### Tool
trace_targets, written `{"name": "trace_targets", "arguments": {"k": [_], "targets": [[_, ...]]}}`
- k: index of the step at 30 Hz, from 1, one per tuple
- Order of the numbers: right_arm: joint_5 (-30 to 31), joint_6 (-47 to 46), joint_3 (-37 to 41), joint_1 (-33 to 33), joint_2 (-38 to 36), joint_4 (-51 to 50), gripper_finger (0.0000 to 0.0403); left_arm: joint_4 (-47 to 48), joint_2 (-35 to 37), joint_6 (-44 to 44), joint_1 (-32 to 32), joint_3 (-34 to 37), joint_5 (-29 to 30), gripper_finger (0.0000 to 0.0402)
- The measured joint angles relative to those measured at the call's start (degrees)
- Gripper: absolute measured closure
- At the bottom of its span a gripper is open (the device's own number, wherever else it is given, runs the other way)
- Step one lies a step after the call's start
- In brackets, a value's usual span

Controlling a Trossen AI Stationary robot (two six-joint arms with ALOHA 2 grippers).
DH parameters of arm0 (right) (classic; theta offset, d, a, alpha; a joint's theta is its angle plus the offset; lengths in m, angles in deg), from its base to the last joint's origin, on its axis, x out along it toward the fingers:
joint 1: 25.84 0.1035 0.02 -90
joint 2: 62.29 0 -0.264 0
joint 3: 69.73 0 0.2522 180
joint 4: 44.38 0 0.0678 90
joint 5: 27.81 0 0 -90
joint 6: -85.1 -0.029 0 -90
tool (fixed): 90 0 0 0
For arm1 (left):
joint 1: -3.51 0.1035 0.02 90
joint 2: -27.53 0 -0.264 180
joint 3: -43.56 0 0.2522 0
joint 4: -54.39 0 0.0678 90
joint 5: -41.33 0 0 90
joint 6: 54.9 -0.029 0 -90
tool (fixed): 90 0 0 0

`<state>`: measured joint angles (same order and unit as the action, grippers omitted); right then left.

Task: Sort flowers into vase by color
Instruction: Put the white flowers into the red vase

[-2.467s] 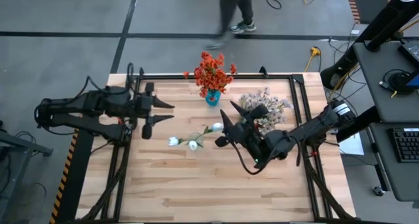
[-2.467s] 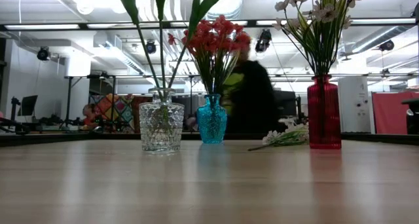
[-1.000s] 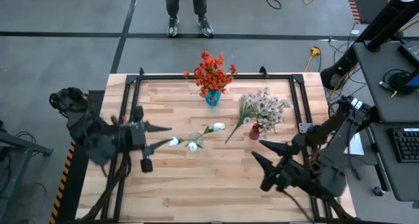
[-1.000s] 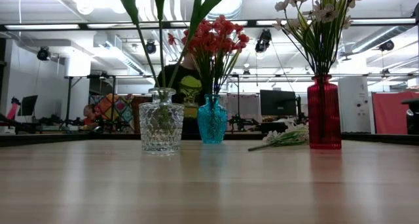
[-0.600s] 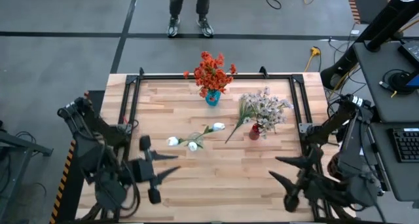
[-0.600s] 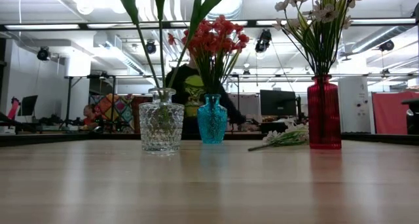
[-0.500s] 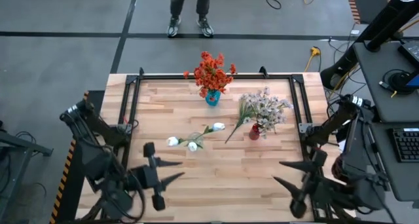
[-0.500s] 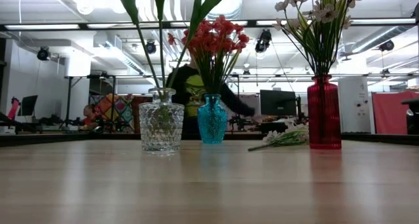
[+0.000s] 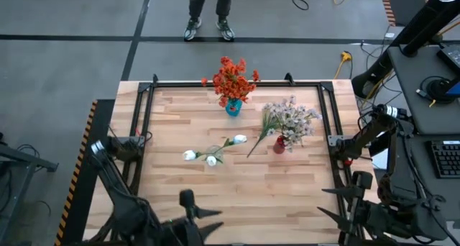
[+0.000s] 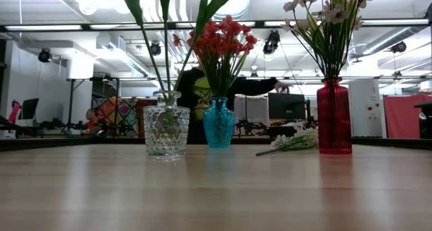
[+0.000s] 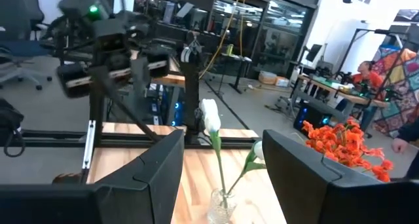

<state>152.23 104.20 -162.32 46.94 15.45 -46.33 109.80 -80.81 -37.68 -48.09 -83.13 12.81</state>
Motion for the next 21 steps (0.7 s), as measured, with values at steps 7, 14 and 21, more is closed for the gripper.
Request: {"name": "trace_targets", "arguments": {"k": [7,14,21], "targets": [[-0.8,0.99,-0.04,-0.57,0.0,0.01,0.0202,0.2,-10.42,0.41,0.41,-10.12,-0.15,0.0287],[-12.38,0.36,-0.21,-3.3,-0.04,0.32,0.0202,3.9,-20.12,1.52,4.03,-22.0,-6.79,0.0287],[-11.91,4.29,-0.55,-3.05,-0.71,0.34,0.0202,2.45,-21.24,10.03,11.93,-19.2,-14.8,0.0287]]}}
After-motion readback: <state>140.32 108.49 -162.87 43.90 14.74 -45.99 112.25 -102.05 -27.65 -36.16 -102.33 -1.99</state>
